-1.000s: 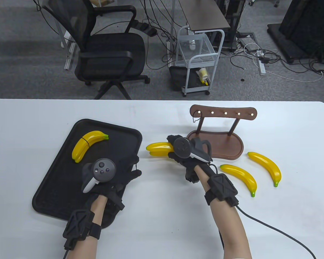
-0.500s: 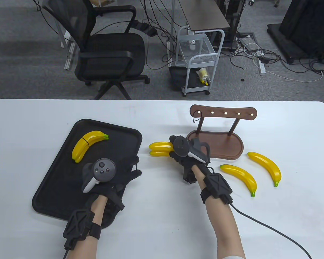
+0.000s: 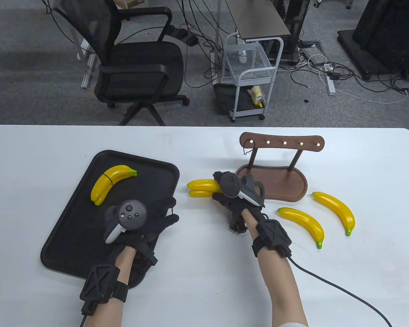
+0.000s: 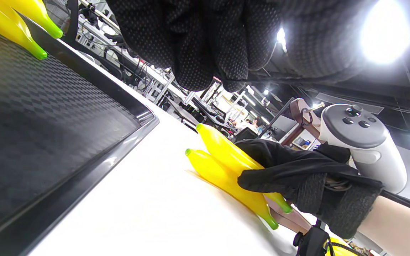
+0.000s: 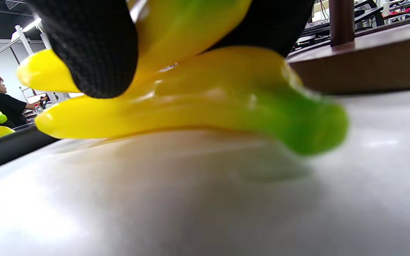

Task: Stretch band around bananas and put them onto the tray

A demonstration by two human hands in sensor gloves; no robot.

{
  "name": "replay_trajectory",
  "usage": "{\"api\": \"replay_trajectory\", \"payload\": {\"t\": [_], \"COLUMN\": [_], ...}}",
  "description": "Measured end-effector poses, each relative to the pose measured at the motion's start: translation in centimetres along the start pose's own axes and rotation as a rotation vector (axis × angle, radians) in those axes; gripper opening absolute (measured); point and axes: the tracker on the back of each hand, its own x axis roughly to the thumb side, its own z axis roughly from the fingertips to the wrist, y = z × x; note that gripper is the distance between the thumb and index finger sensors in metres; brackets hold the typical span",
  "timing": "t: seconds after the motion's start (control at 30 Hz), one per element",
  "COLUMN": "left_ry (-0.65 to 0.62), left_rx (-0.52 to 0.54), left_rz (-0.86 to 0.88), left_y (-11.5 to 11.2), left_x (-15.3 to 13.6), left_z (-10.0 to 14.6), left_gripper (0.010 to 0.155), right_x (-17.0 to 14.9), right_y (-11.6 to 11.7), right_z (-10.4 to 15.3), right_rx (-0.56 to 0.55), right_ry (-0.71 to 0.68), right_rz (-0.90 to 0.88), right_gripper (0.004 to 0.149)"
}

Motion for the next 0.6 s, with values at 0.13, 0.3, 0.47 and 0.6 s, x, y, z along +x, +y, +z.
{"api": "replay_trajectory", "payload": {"t": [0.13, 0.3, 0.47, 0.6], "left_ry": [0.001, 0.001, 0.0, -0.001], "left_rx": [0.0, 0.0, 0.001, 0.001], "left_rz": [-0.003, -0.003, -0.004, -0.005], "left_y": [0.03, -0.05, -0.08, -0.11], "left_x": [-0.02, 0.01, 0.05, 0.08], "left_z": [0.01, 0.01, 0.02, 0.05], "left_gripper": [0.064, 0.063, 0.063, 0.063], "right_x": [-0.04, 0.07, 0.45, 0.87], "right_y": [0.09, 0.1, 0.26, 0.38], "right_z": [0.06, 0.08, -0.03, -0.06], "right_rx": [-0.003, 0.005, 0.024, 0.03], "right_ry": [0.011, 0.012, 0.02, 0.02], "right_rz": [-0.003, 0.016, 0.061, 0.107], "right_gripper": [0.075, 0.076, 0.074, 0.072]}}
